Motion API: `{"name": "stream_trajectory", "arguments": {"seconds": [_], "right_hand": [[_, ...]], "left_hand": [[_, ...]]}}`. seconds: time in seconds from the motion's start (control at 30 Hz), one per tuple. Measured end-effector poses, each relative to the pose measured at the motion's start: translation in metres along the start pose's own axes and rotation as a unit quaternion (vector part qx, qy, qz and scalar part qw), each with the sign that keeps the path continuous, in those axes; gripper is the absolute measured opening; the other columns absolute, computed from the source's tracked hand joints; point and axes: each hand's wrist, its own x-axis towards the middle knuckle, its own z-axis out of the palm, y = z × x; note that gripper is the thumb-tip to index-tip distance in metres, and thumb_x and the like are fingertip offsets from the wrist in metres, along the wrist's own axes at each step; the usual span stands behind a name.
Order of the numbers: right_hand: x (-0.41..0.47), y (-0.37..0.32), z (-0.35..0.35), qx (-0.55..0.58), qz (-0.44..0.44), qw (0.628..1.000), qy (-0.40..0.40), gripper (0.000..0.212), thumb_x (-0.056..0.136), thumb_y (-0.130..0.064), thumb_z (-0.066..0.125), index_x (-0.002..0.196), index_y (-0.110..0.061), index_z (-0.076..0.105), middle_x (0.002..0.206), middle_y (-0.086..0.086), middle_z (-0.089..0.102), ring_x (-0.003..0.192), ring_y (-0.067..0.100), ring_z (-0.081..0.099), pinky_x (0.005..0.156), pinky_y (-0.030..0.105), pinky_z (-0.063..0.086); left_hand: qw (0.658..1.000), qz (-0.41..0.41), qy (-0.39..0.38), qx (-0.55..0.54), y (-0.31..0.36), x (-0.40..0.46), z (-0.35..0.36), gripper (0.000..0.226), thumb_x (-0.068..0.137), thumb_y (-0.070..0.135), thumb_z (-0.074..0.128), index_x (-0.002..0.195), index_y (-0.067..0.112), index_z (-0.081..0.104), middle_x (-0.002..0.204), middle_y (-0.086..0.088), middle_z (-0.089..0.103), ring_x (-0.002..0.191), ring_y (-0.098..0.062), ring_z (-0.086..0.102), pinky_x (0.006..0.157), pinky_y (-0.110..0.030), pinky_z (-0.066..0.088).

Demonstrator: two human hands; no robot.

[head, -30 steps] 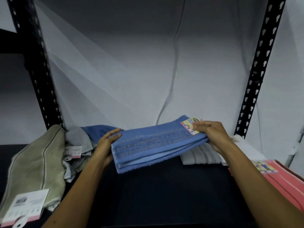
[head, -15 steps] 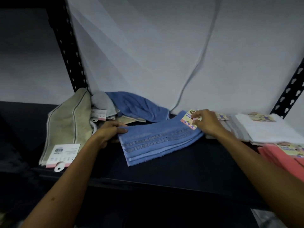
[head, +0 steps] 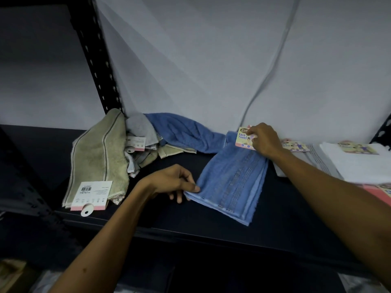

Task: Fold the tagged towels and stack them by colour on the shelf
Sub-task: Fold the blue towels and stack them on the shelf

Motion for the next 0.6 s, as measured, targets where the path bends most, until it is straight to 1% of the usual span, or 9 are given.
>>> {"name": "stream_trajectory", "arguments": {"seconds": [0.07, 0.13, 0.2, 0.27, 0.33, 0.43, 0.5, 0.53, 0.6], "right_hand": [[-0.002, 0.000, 0.003, -0.031, 0.000, 0.999, 0.013, 0.038, 0.087, -0.004, 0.064, 0.124, -0.013, 0.065, 0.135, 0.017, 0.050, 0.120, 0.035, 0.049, 0.096, 0.043, 0.042], [-0.008, -0.003, 0.004, -0.025, 0.005, 0.999, 0.027, 0.038, 0.090, -0.007, 0.062, 0.127, -0.014, 0.063, 0.144, 0.015, 0.044, 0.127, 0.036, 0.042, 0.100, 0.044, 0.038], [-0.021, -0.008, 0.002, 0.018, -0.005, 0.999, 0.036, 0.035, 0.090, -0.008, 0.060, 0.125, -0.014, 0.064, 0.144, 0.013, 0.045, 0.128, 0.035, 0.041, 0.102, 0.043, 0.036], [-0.045, -0.016, -0.006, 0.076, -0.038, 0.996, 0.033, 0.034, 0.088, -0.005, 0.062, 0.120, -0.011, 0.066, 0.136, 0.013, 0.051, 0.126, 0.032, 0.046, 0.102, 0.032, 0.035], [-0.080, -0.023, -0.018, 0.132, -0.074, 0.988, 0.036, 0.030, 0.086, -0.002, 0.065, 0.115, -0.007, 0.069, 0.126, 0.010, 0.060, 0.120, 0.026, 0.052, 0.097, 0.022, 0.032], [-0.143, -0.028, -0.031, 0.190, -0.095, 0.976, 0.051, 0.019, 0.086, -0.007, 0.070, 0.105, -0.009, 0.073, 0.111, -0.004, 0.063, 0.109, 0.013, 0.056, 0.096, 0.018, 0.036], [-0.181, -0.025, -0.032, 0.193, -0.104, 0.974, 0.049, 0.015, 0.086, -0.019, 0.074, 0.100, -0.013, 0.075, 0.111, -0.004, 0.066, 0.108, 0.007, 0.057, 0.097, 0.022, 0.039], [-0.196, -0.023, -0.033, 0.190, -0.109, 0.975, 0.037, 0.017, 0.085, -0.026, 0.075, 0.098, -0.015, 0.076, 0.112, -0.005, 0.066, 0.109, 0.006, 0.057, 0.097, 0.023, 0.040], [-0.220, -0.019, -0.037, 0.181, -0.112, 0.977, -0.015, 0.029, 0.082, -0.043, 0.072, 0.101, -0.021, 0.076, 0.118, -0.010, 0.063, 0.115, 0.004, 0.052, 0.100, 0.023, 0.037]], "left_hand": [[1.000, 0.007, -0.021, 0.000, 0.007, -0.001, 0.010, 0.020, 0.089, 0.031, 0.071, 0.084, 0.012, 0.066, 0.071, -0.005, 0.072, 0.049, -0.012, 0.058, 0.044, -0.018, 0.038], [0.999, 0.017, -0.039, 0.004, 0.012, -0.002, 0.018, 0.024, 0.092, 0.032, 0.068, 0.085, 0.009, 0.070, 0.071, -0.005, 0.072, 0.048, -0.012, 0.058, 0.044, -0.018, 0.039], [0.999, 0.032, -0.044, 0.003, 0.016, -0.005, 0.027, 0.030, 0.093, 0.032, 0.066, 0.087, 0.003, 0.071, 0.070, -0.005, 0.072, 0.048, -0.012, 0.057, 0.045, -0.019, 0.039], [0.998, 0.059, -0.027, -0.002, 0.017, -0.008, 0.039, 0.035, 0.093, 0.032, 0.066, 0.086, -0.002, 0.071, 0.067, -0.005, 0.071, 0.047, -0.012, 0.055, 0.045, -0.019, 0.039], [0.996, 0.090, 0.007, -0.007, 0.017, -0.012, 0.053, 0.036, 0.092, 0.032, 0.067, 0.078, 0.000, 0.072, 0.063, -0.005, 0.069, 0.047, -0.012, 0.052, 0.046, -0.019, 0.040], [0.988, 0.129, 0.089, 0.011, 0.012, -0.016, 0.073, 0.036, 0.089, 0.037, 0.070, 0.059, 0.016, 0.070, 0.054, 0.002, 0.064, 0.048, -0.006, 0.050, 0.053, -0.021, 0.040], [0.976, 0.141, 0.165, 0.024, 0.008, -0.018, 0.084, 0.039, 0.086, 0.039, 0.072, 0.054, 0.020, 0.065, 0.049, 0.010, 0.057, 0.048, -0.001, 0.048, 0.054, -0.022, 0.038], [0.969, 0.151, 0.194, 0.017, 0.006, -0.020, 0.087, 0.037, 0.085, 0.039, 0.073, 0.054, 0.020, 0.065, 0.048, 0.011, 0.055, 0.048, -0.001, 0.048, 0.054, -0.023, 0.038], [0.960, 0.183, 0.207, -0.032, 0.004, -0.023, 0.089, 0.026, 0.080, 0.037, 0.078, 0.063, 0.020, 0.068, 0.053, 0.011, 0.056, 0.051, -0.002, 0.048, 0.055, -0.023, 0.038]]}}
